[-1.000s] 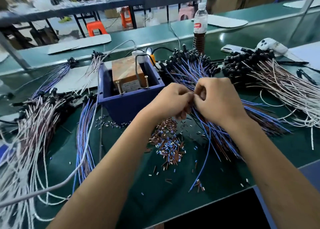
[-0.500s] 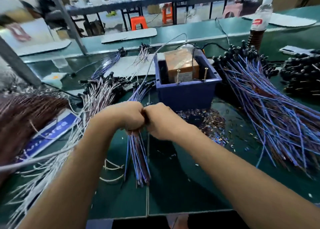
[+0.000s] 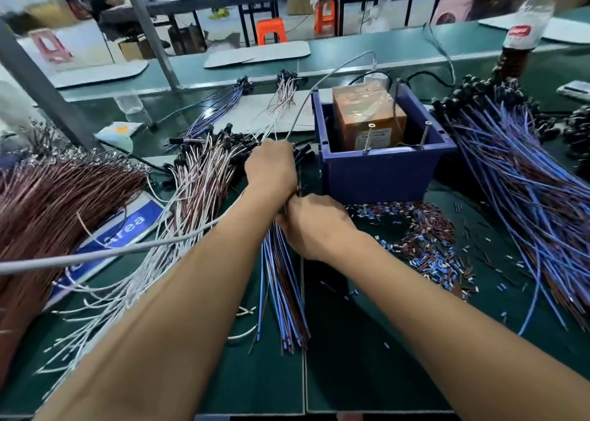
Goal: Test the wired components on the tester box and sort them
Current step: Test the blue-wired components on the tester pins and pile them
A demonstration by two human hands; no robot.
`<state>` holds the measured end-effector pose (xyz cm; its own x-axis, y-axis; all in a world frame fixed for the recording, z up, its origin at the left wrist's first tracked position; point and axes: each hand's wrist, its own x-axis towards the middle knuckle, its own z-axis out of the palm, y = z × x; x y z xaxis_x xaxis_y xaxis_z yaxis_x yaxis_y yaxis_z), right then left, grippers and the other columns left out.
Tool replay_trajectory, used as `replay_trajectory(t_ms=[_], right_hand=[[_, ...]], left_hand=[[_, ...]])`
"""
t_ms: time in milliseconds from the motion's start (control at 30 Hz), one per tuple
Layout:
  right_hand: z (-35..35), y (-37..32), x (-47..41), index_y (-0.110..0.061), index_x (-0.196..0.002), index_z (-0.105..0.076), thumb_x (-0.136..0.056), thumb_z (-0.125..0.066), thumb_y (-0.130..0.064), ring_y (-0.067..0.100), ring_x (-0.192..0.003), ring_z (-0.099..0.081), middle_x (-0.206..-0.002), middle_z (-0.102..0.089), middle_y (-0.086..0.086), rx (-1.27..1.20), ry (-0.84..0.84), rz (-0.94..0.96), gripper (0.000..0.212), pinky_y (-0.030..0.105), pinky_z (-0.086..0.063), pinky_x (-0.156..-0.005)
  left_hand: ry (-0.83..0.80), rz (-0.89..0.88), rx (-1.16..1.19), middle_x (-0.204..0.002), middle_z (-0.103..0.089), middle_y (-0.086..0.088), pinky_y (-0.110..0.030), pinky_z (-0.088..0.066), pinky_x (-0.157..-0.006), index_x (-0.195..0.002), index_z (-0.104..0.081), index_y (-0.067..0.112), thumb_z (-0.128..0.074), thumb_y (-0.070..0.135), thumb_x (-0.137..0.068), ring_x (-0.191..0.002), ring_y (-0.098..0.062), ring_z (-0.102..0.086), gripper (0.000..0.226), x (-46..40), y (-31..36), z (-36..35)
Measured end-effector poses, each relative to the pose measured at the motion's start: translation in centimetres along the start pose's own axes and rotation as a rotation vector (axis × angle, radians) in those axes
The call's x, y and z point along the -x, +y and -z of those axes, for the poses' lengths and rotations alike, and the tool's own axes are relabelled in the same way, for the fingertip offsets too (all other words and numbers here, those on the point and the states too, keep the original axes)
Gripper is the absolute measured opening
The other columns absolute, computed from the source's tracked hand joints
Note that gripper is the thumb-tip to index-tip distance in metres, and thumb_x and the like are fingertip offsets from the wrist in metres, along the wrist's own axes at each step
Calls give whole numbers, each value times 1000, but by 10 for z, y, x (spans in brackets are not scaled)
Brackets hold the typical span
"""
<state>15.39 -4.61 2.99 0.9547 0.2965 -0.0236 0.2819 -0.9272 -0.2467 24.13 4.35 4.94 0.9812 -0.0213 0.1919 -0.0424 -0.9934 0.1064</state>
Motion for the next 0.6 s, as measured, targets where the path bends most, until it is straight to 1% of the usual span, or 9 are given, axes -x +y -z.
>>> replay_trajectory(t_ms=[67, 100, 167, 233, 300, 367, 433, 533, 600], right_hand=[[-3, 3, 0, -11, -124, -56, -109, -39, -44, 40, -91, -64, -113, -67, 17, 19, 27, 21, 41, 37, -39, -67], [-5, 3, 0, -11, -123, -56, -109, -39, -45, 40, -91, -64, -111, -67, 17, 23, 40, 25, 40, 37, -38, -66], [-7, 4, 0, -12, -121, -57, -108, -41, -45, 39, -84, -61, -108, -68, 16, 20, 63, 31, 38, 37, -36, -65], [-8, 4, 0, -13, -119, -58, -107, -42, -43, 39, -82, -61, -106, -68, 16, 24, 79, 41, 36, 37, -36, -64], [-9, 4, 0, -14, -118, -59, -107, -42, -45, 40, -83, -63, -104, -69, 16, 23, 90, 52, 37, 37, -36, -63], [-8, 5, 0, -14, -118, -58, -107, -43, -45, 41, -85, -63, -104, -69, 16, 20, 91, 60, 37, 38, -35, -64], [-7, 6, 0, -14, -119, -57, -106, -43, -45, 42, -87, -64, -105, -69, 17, 18, 93, 72, 36, 38, -35, -64], [-8, 5, 0, -14, -120, -58, -107, -43, -46, 40, -82, -61, -105, -69, 15, 35, 87, 75, 37, 37, -34, -63], [-9, 4, 0, -14, -117, -58, -107, -42, -49, 36, -76, -54, -100, -68, 13, 39, 91, 48, 39, 36, -34, -64]], left_hand=[[30, 13, -15, -116, -66, -19, -45, -53, -81, -112, -69, 6, -66, 4, -93, -110, -41, -66, 19, -3, -1, -3], [37, 19, -5, -115, -67, -19, -44, -52, -78, -110, -69, 5, -65, 3, -92, -108, -41, -66, 19, -4, -2, -5], [35, 38, 29, -115, -65, -20, -43, -49, -76, -109, -68, 5, -62, 3, -91, -108, -42, -65, 19, -3, -4, -8], [27, 55, 44, -120, -62, -21, -44, -50, -81, -113, -65, 4, -60, 6, -92, -111, -42, -62, 22, -2, -7, -11], [10, 67, 36, -125, -58, -21, -46, -51, -87, -120, -62, 5, -63, 12, -95, -115, -41, -60, 26, -2, -9, -13], [-8, 65, 11, -127, -57, -19, -46, -52, -88, -123, -63, 8, -66, 15, -96, -117, -40, -60, 27, -4, -10, -12], [-18, 55, 6, -126, -58, -19, -46, -52, -86, -121, -65, 8, -65, 14, -96, -115, -40, -61, 25, -5, -11, -11], [-20, 78, 58, -124, -61, -20, -44, -50, -83, -119, -65, 7, -63, 14, -97, -114, -41, -61, 23, -5, -9, -10], [-13, 131, 130, -124, -63, -22, -45, -48, -89, -121, -61, 4, -59, 16, -99, -117, -42, -60, 25, -6, -9, -8]])
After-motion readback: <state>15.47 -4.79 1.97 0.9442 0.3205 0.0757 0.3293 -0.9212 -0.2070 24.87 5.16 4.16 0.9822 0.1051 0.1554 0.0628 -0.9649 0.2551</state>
